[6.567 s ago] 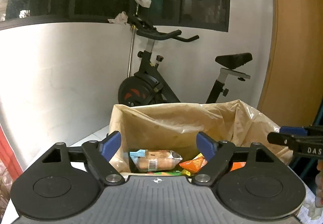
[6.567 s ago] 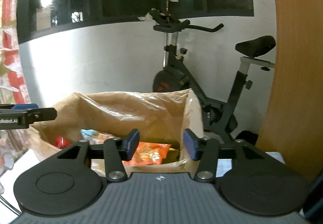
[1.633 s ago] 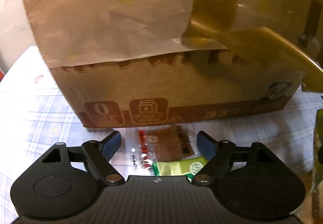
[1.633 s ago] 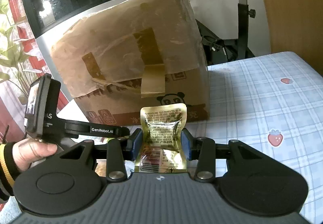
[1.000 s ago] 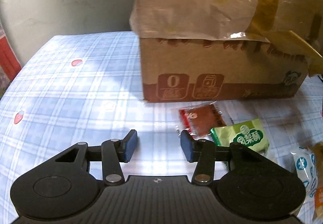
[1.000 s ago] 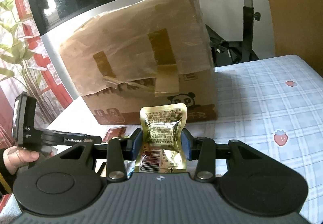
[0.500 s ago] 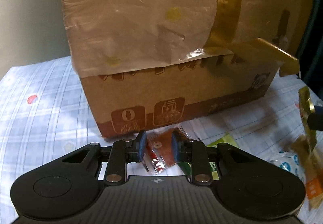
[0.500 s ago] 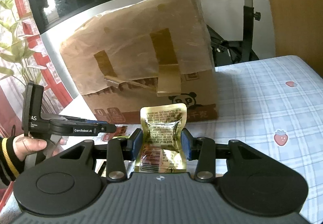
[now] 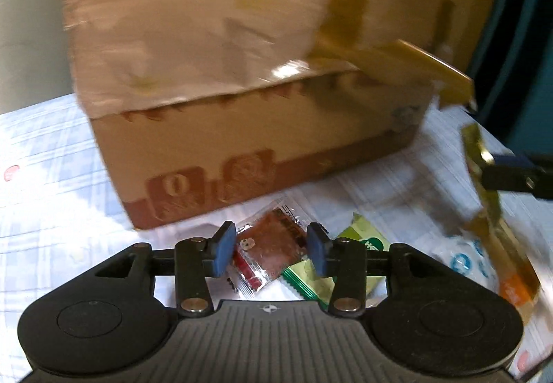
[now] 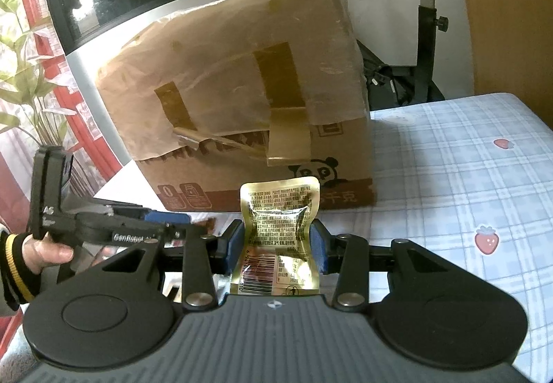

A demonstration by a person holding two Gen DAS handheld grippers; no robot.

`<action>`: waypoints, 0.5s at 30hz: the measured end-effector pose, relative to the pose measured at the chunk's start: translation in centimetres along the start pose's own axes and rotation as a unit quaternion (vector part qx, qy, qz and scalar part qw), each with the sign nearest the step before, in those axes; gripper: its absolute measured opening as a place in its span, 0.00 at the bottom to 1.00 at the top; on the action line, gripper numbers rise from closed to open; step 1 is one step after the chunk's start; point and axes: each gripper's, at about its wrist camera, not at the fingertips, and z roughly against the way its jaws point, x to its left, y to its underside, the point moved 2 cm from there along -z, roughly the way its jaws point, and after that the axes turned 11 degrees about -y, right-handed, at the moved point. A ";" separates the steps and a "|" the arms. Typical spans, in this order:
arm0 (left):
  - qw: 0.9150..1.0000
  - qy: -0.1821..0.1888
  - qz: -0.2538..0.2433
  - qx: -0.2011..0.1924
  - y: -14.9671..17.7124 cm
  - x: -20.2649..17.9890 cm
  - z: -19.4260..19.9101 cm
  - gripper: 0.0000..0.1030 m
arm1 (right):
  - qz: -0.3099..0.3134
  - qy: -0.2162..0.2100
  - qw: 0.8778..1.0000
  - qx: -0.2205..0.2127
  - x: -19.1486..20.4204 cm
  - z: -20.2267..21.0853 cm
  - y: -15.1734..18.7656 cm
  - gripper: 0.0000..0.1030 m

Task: Organize snacks
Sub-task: 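Grasp the brown jerky packet with the left tool while the right holds the gold packet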

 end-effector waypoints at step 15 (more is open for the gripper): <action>1.000 -0.016 0.011 0.006 2.7 -3.0 2.1 0.46 | 0.000 -0.004 1.000 -0.003 0.4 0.3 0.2 0.42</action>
